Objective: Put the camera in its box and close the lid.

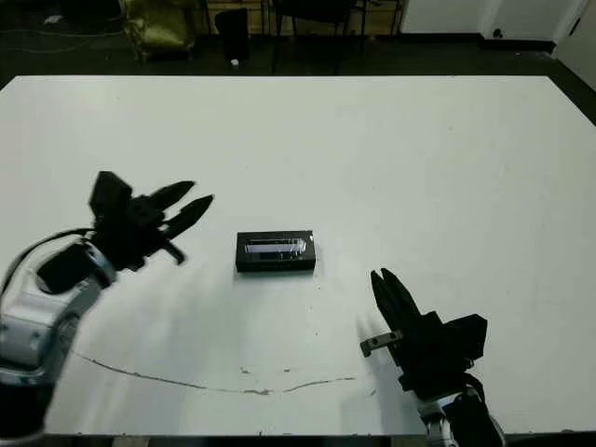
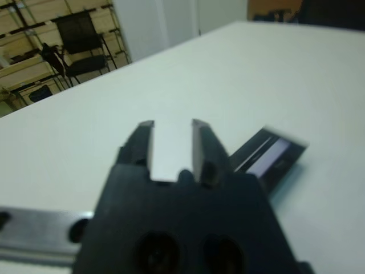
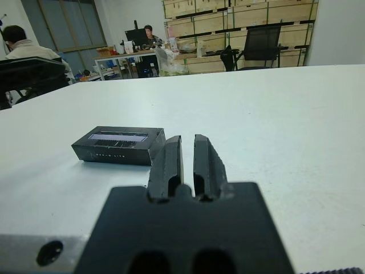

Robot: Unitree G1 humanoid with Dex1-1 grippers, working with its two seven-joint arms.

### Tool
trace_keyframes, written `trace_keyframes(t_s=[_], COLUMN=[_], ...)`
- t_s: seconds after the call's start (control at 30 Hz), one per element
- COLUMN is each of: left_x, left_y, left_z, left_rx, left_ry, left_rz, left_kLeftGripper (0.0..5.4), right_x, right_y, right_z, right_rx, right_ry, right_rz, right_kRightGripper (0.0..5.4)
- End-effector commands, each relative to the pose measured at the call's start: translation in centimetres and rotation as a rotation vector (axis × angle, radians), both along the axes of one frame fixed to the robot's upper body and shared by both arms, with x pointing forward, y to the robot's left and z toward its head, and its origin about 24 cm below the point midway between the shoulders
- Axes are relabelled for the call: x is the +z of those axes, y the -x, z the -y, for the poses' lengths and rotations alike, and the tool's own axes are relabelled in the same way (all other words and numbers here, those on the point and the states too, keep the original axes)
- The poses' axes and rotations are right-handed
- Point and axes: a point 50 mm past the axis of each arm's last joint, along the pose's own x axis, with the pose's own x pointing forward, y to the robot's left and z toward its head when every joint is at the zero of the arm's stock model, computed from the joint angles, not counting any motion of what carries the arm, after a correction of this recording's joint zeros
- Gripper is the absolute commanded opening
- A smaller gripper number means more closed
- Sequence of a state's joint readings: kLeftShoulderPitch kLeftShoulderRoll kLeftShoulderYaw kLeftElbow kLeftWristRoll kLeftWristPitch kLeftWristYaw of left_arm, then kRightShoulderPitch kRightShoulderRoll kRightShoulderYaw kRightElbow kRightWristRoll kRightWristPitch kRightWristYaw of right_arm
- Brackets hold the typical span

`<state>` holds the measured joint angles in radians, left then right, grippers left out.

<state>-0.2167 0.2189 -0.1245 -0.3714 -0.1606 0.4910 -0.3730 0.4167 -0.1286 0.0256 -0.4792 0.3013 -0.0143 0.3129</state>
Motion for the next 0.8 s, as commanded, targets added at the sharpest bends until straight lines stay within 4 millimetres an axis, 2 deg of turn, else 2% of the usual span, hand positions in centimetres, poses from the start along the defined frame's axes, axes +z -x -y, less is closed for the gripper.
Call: trace_keyframes(t_s=[0.03, 0.17, 0.37, 0.63, 0.8], left_x=[-0.4, -0.6, -2.2, -4.2, -6.3], left_y=[0.1, 0.1, -0.3, -0.1, 0.5], left_z=[1.9, 4.5, 6.6, 7.5, 7.3], left_rx=[0.014, 0.020, 0.041, 0.127, 0.163], left_ry=[0.023, 0.048, 0.042, 0.021, -0.026], left_rz=[-0.061, -0.111, -0.167, -0.335, -0.409], left_kLeftGripper=[0.03, 0.03, 0.03, 0.03, 0.03], right_x=[-0.6, -0.6, -0.7, -0.9, -0.8], right_y=[0.3, 0.1, 0.2, 0.2, 0.3], right_z=[0.1, 0.1, -0.1, -0.3, -0.2], right_rx=[-0.013, -0.012, -0.015, -0.009, -0.008], right_ry=[0.008, 0.027, 0.014, 0.005, 0.017], right_rz=[-0.049, -0.046, -0.052, -0.046, -0.044], right_kRightGripper=[0.00, 0.00, 0.00, 0.00, 0.00])
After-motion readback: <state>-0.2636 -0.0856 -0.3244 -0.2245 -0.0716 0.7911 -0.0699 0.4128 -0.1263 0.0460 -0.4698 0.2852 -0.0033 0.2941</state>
